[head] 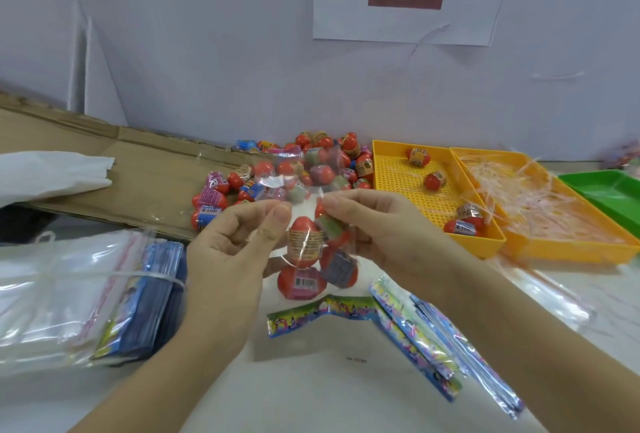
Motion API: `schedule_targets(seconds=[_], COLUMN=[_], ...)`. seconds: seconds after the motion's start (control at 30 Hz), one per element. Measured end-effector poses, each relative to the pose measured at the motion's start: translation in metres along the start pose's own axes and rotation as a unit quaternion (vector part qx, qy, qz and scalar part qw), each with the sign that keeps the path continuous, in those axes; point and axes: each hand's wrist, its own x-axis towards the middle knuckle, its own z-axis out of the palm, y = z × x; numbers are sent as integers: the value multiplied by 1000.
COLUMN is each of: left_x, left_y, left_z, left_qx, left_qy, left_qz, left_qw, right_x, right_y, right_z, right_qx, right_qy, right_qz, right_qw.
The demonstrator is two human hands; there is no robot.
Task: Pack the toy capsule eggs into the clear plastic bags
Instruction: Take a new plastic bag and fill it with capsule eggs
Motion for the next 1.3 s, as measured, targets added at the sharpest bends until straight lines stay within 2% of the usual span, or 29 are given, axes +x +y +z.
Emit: schedule_targets(seconds=[0.07, 0.17, 0.5, 0.67, 0.87, 1.03, 1.3], left_x=[0, 1, 5, 3, 8, 11, 14], left_y=[1, 0, -2, 4, 0, 0, 9], left_z=[0, 0, -1, 0, -2, -6, -7], left_qx=[-10, -28, -59, -81, -29, -12, -45], left_qy=[-23, -41, 49, -8, 23, 1, -68], left_qz=[-8, -22, -54, -65, -64, -44, -7], left_qw=[1000, 998, 996, 995, 997, 999, 997], right_x=[0, 1, 1, 3, 5, 9, 11], right_y=[1, -2, -2, 0, -2, 3, 1], right_z=[-2, -6, -12, -17, -24, -27, -36], right_qx=[44, 42, 36, 46, 60, 60, 47], right_qy=[10, 12, 0, 29, -7, -9, -89], right_qz=[-15, -30, -31, -28, -20, -15, -98], right_qw=[999, 999, 999, 998, 998, 998, 990])
